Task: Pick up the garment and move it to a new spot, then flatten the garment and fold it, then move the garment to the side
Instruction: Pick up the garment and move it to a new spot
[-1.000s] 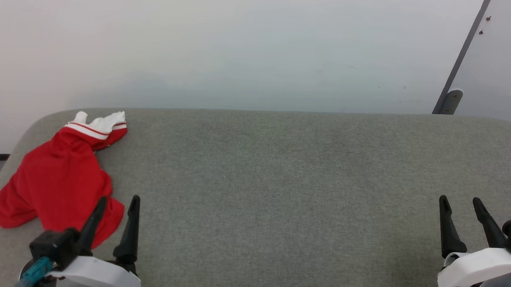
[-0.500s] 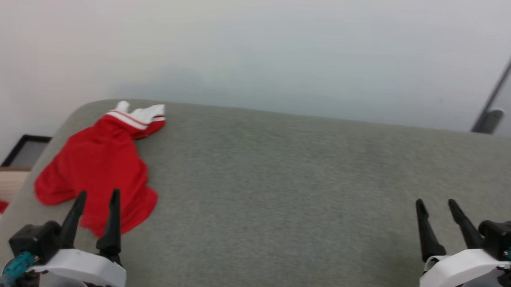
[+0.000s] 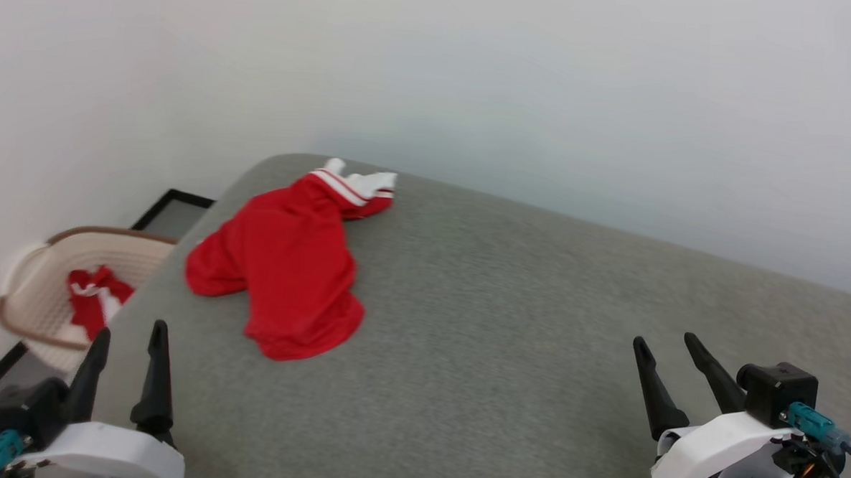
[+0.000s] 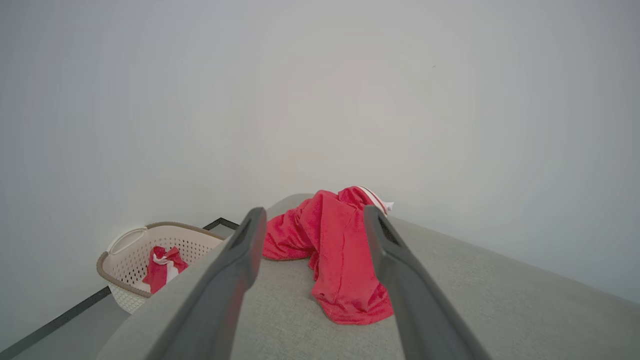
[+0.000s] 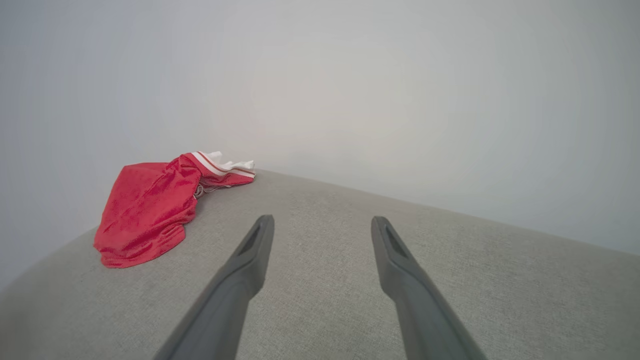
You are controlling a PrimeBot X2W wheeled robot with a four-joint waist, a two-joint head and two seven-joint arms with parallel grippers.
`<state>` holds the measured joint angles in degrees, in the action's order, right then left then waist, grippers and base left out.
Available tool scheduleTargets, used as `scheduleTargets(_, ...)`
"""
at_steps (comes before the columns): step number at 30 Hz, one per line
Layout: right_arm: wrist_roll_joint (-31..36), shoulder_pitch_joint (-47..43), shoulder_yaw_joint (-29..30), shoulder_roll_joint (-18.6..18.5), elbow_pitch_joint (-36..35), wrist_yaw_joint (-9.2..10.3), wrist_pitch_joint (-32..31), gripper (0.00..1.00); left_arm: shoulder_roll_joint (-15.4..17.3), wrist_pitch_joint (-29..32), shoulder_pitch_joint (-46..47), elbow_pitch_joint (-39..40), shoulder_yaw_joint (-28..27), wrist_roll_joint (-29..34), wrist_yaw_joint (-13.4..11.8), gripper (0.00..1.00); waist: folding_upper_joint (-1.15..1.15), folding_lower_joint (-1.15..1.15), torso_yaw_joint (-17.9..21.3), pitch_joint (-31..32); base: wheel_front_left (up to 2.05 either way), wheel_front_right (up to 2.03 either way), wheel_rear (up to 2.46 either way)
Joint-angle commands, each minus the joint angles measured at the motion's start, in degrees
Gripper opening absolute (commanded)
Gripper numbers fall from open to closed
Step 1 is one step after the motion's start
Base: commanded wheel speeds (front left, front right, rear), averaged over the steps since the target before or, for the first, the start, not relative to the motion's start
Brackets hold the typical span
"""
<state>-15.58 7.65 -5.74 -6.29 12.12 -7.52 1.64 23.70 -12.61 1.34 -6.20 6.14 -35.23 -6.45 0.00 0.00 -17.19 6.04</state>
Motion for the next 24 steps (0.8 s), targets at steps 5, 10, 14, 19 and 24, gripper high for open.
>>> scheduleTargets(5, -0.45, 0.79, -0.79, 0.33, 1.25, 0.07, 0.92, 1.00, 0.67, 0.76, -1.55, 1.70, -0.84, -0.79, -1.06, 1.00, 0.00, 0.00, -5.26, 1.57, 0.00, 0.00, 0.00)
scheduleTargets(10, -0.65, 0.84, -1.04, 0.31, 1.74, 0.07, 1.30, 1.00, 0.90, 1.43, -2.01, 2.60, -1.31, -1.73, -1.13, 1.00, 0.00, 0.00, -5.22, 1.20, 0.00, 0.00, 0.00)
scheduleTargets(14, -0.59, 1.14, -0.93, -0.06, 1.85, 0.07, 1.24, 1.00, 1.24, 2.73, -0.51, 2.61, -1.39, -2.89, -0.26, 1.00, 0.00, 0.00, -4.02, 0.31, 0.00, 0.00, 0.00)
scheduleTargets(19, -0.10, 1.60, -0.62, -0.60, 1.30, 0.07, 0.59, 1.00, 2.62, 6.16, 3.75, 1.14, -1.64, -5.81, 2.12, 1.00, 0.00, 0.00, -1.52, -1.61, 0.00, 0.00, 0.00)
scheduleTargets(24, 0.68, 2.66, -0.28, -1.32, -0.28, 0.07, -0.43, 1.00, 5.43, 10.70, 10.38, -3.37, -2.03, -8.90, 5.68, 1.00, 0.00, 0.00, 1.86, -4.69, 0.00, 0.00, 0.00)
